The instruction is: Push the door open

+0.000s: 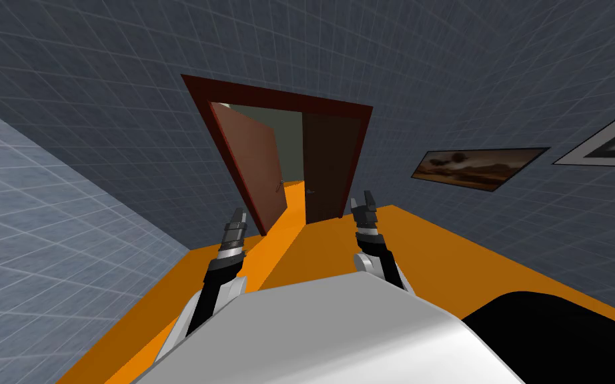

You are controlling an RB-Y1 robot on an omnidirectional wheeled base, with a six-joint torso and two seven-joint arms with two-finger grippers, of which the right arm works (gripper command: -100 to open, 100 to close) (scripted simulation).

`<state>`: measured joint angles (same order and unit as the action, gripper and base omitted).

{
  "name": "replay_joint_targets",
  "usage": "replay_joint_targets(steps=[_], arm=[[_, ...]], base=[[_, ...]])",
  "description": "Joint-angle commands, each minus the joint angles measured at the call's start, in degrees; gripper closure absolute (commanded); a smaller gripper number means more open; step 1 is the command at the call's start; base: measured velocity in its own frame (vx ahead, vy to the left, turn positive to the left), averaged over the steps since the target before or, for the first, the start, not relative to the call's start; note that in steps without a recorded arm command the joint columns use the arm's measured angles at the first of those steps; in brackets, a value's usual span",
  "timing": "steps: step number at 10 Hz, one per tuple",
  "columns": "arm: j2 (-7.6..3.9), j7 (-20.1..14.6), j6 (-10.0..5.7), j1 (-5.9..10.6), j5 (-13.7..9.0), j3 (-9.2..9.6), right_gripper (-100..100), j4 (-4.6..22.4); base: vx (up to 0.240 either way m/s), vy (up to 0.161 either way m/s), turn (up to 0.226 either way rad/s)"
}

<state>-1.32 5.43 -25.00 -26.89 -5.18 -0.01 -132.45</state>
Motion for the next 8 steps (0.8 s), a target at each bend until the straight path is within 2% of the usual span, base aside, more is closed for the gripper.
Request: replay_joint_targets(steps=[1, 5, 8], arm=[[-0.32, 0.0, -0.33, 0.49, 0.1, 0.03, -100, 1.6], [-1.04, -0.2, -1.28, 1.91, 0.3, 0.1, -100, 6.1], [-1.43, -0.2, -1.9, 2.84, 0.4, 0.15, -100, 9.1]], base=[[0.079, -0.005, 0.018], [0.144, -0.015, 0.019], [0.086, -0.002, 0.015]])
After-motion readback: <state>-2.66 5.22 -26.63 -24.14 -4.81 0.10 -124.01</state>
